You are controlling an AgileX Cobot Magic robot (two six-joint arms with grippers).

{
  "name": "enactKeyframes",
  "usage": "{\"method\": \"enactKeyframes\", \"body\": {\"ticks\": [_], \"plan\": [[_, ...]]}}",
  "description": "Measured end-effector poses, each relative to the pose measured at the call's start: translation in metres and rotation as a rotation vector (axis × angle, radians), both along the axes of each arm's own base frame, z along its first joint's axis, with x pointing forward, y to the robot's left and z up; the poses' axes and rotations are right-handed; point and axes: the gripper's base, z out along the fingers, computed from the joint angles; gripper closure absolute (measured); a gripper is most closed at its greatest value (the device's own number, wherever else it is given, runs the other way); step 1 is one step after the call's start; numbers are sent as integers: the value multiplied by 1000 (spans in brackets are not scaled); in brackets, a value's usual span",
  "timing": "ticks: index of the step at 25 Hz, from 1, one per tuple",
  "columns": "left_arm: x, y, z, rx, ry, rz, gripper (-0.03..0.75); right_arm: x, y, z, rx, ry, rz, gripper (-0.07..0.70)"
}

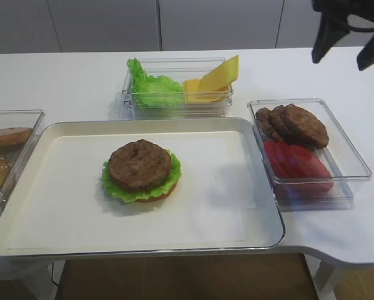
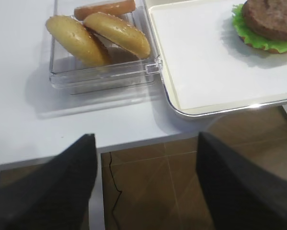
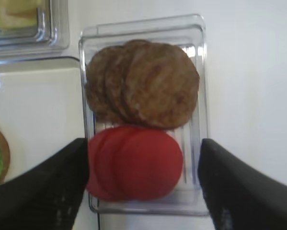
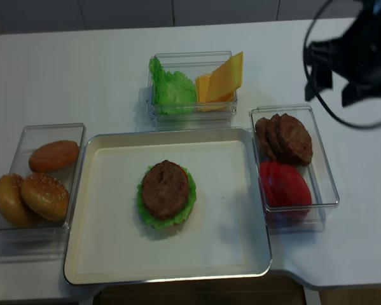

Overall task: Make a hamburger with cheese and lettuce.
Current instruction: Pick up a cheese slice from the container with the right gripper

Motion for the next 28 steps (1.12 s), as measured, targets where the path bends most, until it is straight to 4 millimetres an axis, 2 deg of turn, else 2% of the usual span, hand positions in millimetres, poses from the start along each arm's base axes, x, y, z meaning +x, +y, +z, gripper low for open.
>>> {"method": "enactKeyframes", "body": {"ticks": [7, 15, 22, 28], "plan": [[0, 0, 0, 0, 0, 0, 232, 67, 13, -13, 34, -3, 13, 76], [0, 0, 0, 0, 0, 0, 232, 120, 30, -31, 130, -53, 55, 77], [0, 0, 0, 0, 0, 0, 232, 152, 43, -46, 214, -105, 96, 77], [0, 0, 0, 0, 0, 0, 232, 163, 49, -66, 227, -100, 118, 77]]}}
